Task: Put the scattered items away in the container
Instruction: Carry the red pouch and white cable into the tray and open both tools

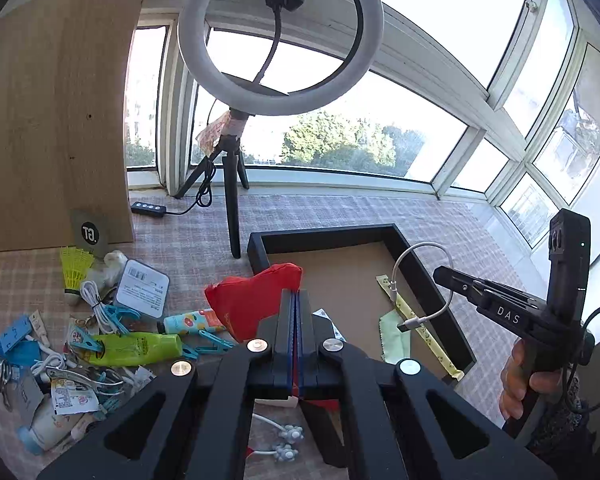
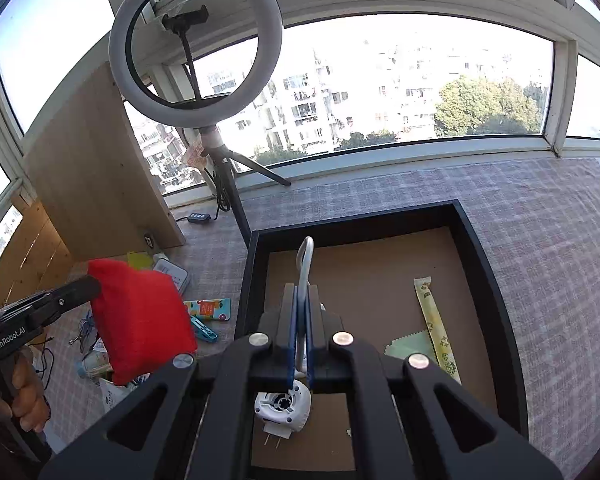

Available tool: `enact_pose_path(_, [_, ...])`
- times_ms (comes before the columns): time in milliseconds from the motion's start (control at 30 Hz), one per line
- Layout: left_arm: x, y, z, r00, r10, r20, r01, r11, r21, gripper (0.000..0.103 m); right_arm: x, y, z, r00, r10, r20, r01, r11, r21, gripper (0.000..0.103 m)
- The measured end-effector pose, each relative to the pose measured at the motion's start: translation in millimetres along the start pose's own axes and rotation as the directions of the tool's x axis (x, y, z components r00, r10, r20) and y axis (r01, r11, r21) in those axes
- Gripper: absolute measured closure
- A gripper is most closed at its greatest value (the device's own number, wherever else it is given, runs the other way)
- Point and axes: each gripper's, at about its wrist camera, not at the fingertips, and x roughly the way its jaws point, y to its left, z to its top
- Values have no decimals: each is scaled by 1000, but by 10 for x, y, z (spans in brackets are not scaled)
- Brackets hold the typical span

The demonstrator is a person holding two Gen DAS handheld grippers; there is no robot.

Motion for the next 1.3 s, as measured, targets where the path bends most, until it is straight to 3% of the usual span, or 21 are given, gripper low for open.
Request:
enact_pose_path(600, [761,-960,159,998,12,-58,-3,990,144,103,98,-619,89,1000,-13,-7,13,1000,26,99])
enact_pose_path(967, [1054,-989,287,995,88,-55,-80,987,136,99,191,-700,137,999,-49,-10,49,998,35,98])
enact_pose_path(1033, [1065,-980,321,994,99,-52,-91,987,133,74,186,-700,151,998,-69,-3,69,997,36,82])
enact_pose_path(1067, [1046,-975,330,994,102,-40,-96,987,132,46,174,-696,151,996,-84,7,83,996,36,51])
enact_pose_path(1100, [1018,-970,336,994,105,-24,-101,986,131,31,162,-692,151,995,-98,16,98,995,37,26])
enact_pose_path(1300, [844,-972,361,992,115,43,-120,983,143,30,115,-604,158,988,-144,53,144,990,-1,24])
